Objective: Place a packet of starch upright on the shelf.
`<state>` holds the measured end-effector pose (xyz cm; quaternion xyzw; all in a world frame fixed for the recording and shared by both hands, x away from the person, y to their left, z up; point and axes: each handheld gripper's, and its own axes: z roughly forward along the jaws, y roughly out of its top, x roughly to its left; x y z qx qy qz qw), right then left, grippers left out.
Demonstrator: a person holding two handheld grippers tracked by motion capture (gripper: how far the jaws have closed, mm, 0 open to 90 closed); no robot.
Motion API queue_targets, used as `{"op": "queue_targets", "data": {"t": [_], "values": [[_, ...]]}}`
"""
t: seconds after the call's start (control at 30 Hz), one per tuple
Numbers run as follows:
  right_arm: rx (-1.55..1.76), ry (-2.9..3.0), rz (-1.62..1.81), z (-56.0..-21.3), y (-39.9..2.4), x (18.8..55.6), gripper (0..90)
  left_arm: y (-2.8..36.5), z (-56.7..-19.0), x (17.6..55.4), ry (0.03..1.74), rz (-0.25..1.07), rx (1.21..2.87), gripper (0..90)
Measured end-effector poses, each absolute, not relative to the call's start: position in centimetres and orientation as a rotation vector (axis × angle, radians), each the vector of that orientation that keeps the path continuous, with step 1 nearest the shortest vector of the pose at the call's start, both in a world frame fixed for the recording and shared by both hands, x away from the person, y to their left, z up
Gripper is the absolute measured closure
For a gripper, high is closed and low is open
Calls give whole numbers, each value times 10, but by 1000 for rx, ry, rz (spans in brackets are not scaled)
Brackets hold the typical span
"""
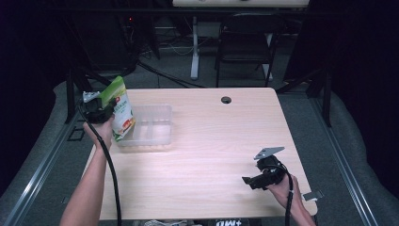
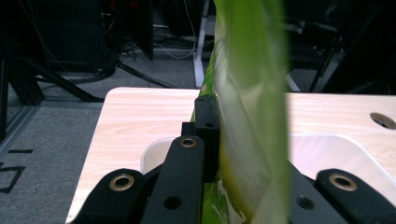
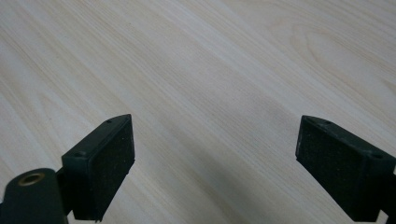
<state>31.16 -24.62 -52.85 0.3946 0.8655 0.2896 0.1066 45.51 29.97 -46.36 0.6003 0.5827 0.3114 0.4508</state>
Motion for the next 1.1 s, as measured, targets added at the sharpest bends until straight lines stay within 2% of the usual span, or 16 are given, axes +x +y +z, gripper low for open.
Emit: {"op": "queue_targets", "data": {"t": [0.3,0.47,0.73,0.93,0.97,1.1], "values": [[1163,2544,842,-529,-246,311,110,313,-479,450,1472,776,1319,900],[1162,2554,836,-529,-245,312,110,315,-491,448,1487,804,1297,900],[1177,2539,866,-531,-245,311,110,305,-497,448,1482,919,1416,900],[1162,2559,842,-530,-244,312,108,305,-495,449,1486,939,1503,894],[1162,2559,841,-530,-244,312,108,305,-495,450,1479,929,1504,874],[1170,2552,848,-529,-244,311,108,305,-491,450,1489,934,1541,618]]}}
